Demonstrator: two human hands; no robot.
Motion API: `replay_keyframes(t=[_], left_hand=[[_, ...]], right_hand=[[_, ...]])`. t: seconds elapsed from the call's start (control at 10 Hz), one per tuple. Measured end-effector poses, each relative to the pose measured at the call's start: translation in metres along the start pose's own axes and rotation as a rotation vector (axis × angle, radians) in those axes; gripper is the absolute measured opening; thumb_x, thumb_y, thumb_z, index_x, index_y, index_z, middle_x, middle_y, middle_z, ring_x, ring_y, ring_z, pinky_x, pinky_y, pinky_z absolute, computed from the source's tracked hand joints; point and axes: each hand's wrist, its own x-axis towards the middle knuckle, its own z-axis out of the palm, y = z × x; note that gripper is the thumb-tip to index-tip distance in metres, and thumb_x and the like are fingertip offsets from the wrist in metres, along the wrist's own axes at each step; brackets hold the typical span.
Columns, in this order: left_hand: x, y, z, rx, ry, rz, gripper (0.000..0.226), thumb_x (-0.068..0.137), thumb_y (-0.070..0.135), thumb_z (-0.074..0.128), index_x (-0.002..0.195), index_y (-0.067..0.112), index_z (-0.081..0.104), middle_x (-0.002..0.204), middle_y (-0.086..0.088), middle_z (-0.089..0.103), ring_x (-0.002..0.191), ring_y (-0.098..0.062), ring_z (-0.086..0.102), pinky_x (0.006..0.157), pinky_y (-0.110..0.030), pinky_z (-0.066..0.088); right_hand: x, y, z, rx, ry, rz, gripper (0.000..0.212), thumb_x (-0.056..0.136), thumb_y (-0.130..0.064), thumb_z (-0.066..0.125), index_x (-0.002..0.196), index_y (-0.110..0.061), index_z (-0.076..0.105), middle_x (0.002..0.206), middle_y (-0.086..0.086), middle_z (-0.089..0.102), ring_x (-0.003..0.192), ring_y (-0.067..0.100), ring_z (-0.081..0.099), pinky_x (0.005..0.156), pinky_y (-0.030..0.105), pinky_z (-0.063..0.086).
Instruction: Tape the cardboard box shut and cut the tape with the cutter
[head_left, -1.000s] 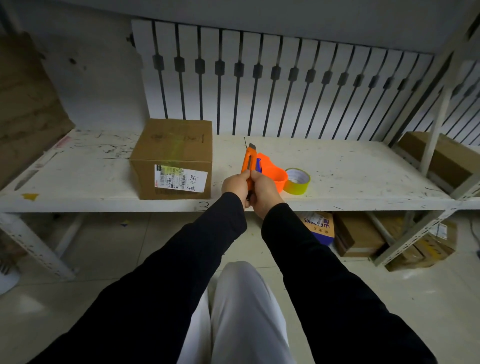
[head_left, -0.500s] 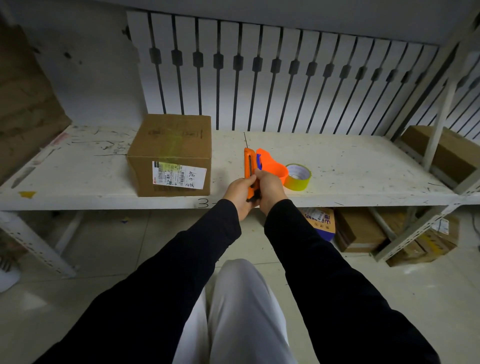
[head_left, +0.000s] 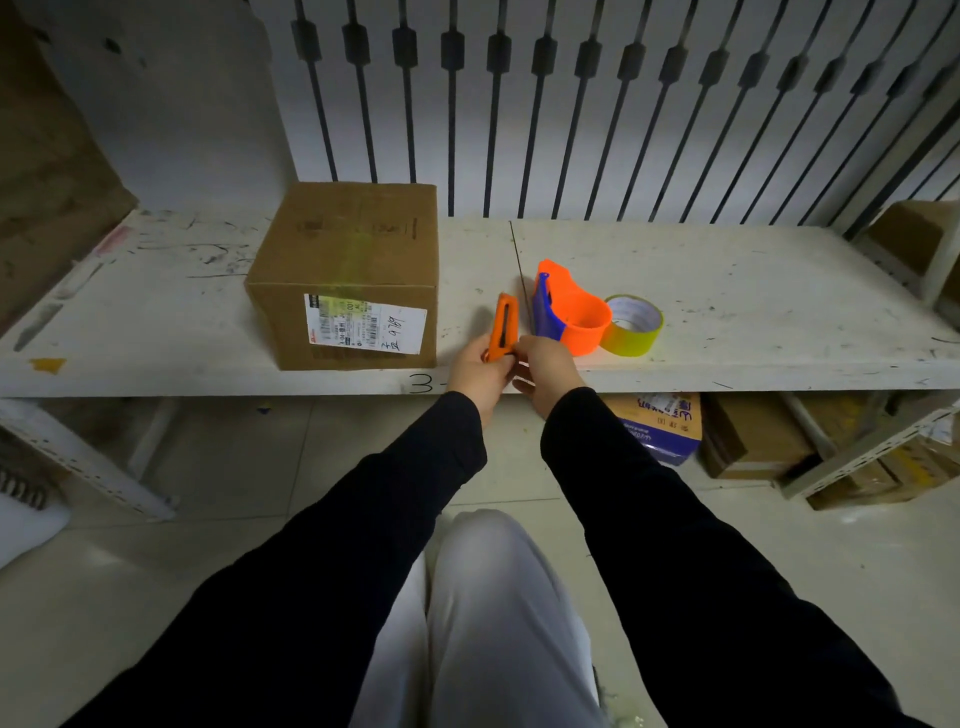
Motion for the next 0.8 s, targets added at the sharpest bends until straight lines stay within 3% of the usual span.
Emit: replay_keyframes(t=[0.1, 0.2, 0.3, 0.4, 0.5, 0.6, 0.7, 0.8], left_hand=[[0.017, -0.003, 0.001, 0.072, 0.006, -0.022, 0.031, 0.096, 0.003, 0.044, 0.125, 0.002, 0.054, 0.085, -0.001, 0.06, 0.099, -0.024, 0.057, 0.098, -0.037, 0.046], [0.03, -0.005, 0.003, 0.166, -0.042, -0.035, 0.029, 0.096, 0.008, 0.046, 0.123, 0.004, 0.054, 0.101, -0.011, 0.061, 0.097, -0.026, 0.06, 0.094, -0.038, 0.051], [0.037, -0.003, 0.005, 0.271, -0.046, -0.047, 0.028, 0.097, 0.015, 0.045, 0.123, 0.009, 0.052, 0.089, -0.007, 0.061, 0.068, -0.02, 0.059, 0.059, -0.024, 0.055], [0.042, -0.008, 0.006, 0.305, -0.018, -0.084, 0.027, 0.097, 0.02, 0.045, 0.12, 0.009, 0.054, 0.087, -0.01, 0.065, 0.071, -0.024, 0.063, 0.061, -0.028, 0.058], [0.042, -0.006, 0.007, 0.341, 0.002, -0.069, 0.043, 0.095, 0.015, 0.047, 0.136, 0.01, 0.039, 0.13, -0.015, 0.056, 0.097, -0.028, 0.062, 0.087, -0.034, 0.054], [0.028, 0.0, 0.008, 0.258, -0.015, -0.172, 0.059, 0.099, 0.01, 0.038, 0.15, 0.014, 0.009, 0.138, -0.013, 0.048, 0.1, -0.025, 0.061, 0.077, -0.027, 0.048], [0.018, 0.011, 0.007, 0.162, -0.01, -0.131, 0.057, 0.098, 0.01, 0.038, 0.149, 0.016, 0.013, 0.132, -0.014, 0.052, 0.101, -0.025, 0.059, 0.08, -0.033, 0.051], [0.009, 0.027, 0.0, 0.016, 0.051, -0.034, 0.061, 0.095, 0.008, 0.043, 0.149, 0.019, 0.015, 0.112, -0.011, 0.052, 0.089, -0.021, 0.058, 0.08, -0.035, 0.052]], right_hand=[[0.012, 0.001, -0.001, -0.012, 0.027, -0.002, 0.035, 0.095, -0.007, 0.035, 0.128, -0.005, 0.05, 0.11, 0.014, 0.055, 0.103, 0.025, 0.052, 0.09, 0.035, 0.042], [0.021, 0.006, -0.003, 0.004, 0.023, -0.02, 0.023, 0.096, -0.007, 0.036, 0.109, -0.005, 0.055, 0.086, 0.006, 0.055, 0.081, 0.017, 0.054, 0.074, 0.028, 0.045], [0.032, 0.013, -0.005, 0.034, 0.038, -0.004, 0.023, 0.095, -0.008, 0.038, 0.077, -0.009, 0.053, 0.07, 0.002, 0.047, 0.062, 0.013, 0.045, 0.06, 0.025, 0.039], [0.036, 0.014, -0.003, 0.06, 0.068, 0.016, 0.03, 0.098, -0.013, 0.034, 0.073, -0.013, 0.052, 0.071, 0.003, 0.046, 0.068, 0.015, 0.047, 0.064, 0.026, 0.041], [0.032, 0.013, -0.001, 0.054, 0.062, 0.003, 0.034, 0.097, -0.01, 0.035, 0.127, -0.008, 0.05, 0.111, 0.006, 0.056, 0.111, 0.023, 0.052, 0.09, 0.03, 0.04], [0.019, 0.012, -0.001, 0.019, 0.085, -0.045, 0.046, 0.094, -0.002, 0.038, 0.14, -0.009, 0.038, 0.143, 0.011, 0.043, 0.13, 0.026, 0.041, 0.094, 0.029, 0.035], [0.004, 0.005, -0.001, 0.048, 0.095, -0.104, 0.045, 0.093, 0.0, 0.037, 0.138, -0.008, 0.042, 0.137, 0.013, 0.047, 0.126, 0.026, 0.044, 0.094, 0.028, 0.037], [-0.015, -0.008, -0.003, 0.057, 0.081, -0.253, 0.04, 0.092, 0.002, 0.04, 0.131, 0.001, 0.048, 0.087, 0.003, 0.056, 0.077, 0.013, 0.053, 0.06, 0.007, 0.046]])
